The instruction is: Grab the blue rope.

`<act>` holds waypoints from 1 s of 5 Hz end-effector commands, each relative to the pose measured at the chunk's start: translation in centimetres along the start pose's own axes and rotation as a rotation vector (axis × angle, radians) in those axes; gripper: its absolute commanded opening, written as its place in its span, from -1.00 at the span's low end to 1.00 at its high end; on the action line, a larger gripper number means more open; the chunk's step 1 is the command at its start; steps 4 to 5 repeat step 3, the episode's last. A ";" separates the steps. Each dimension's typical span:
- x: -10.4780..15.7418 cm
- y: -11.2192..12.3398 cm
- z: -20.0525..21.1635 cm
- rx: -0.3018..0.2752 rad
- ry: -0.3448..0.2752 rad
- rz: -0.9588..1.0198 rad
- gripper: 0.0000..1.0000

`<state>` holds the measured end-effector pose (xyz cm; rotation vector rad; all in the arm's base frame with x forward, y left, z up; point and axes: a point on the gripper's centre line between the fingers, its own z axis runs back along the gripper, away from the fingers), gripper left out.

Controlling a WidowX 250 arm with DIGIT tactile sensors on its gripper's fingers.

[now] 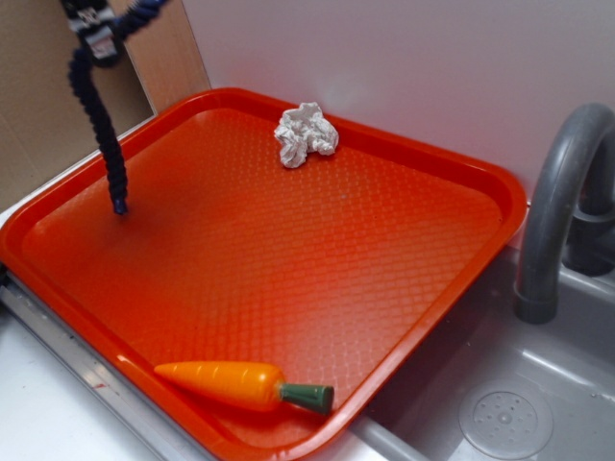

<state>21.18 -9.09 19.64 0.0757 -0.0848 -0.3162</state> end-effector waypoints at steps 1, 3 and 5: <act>-2.4 -0.2 4.8 0.070 -0.053 0.355 -1.00; -2.5 0.5 2.9 0.029 -0.047 0.463 -1.00; -2.5 0.5 2.9 0.029 -0.047 0.463 -1.00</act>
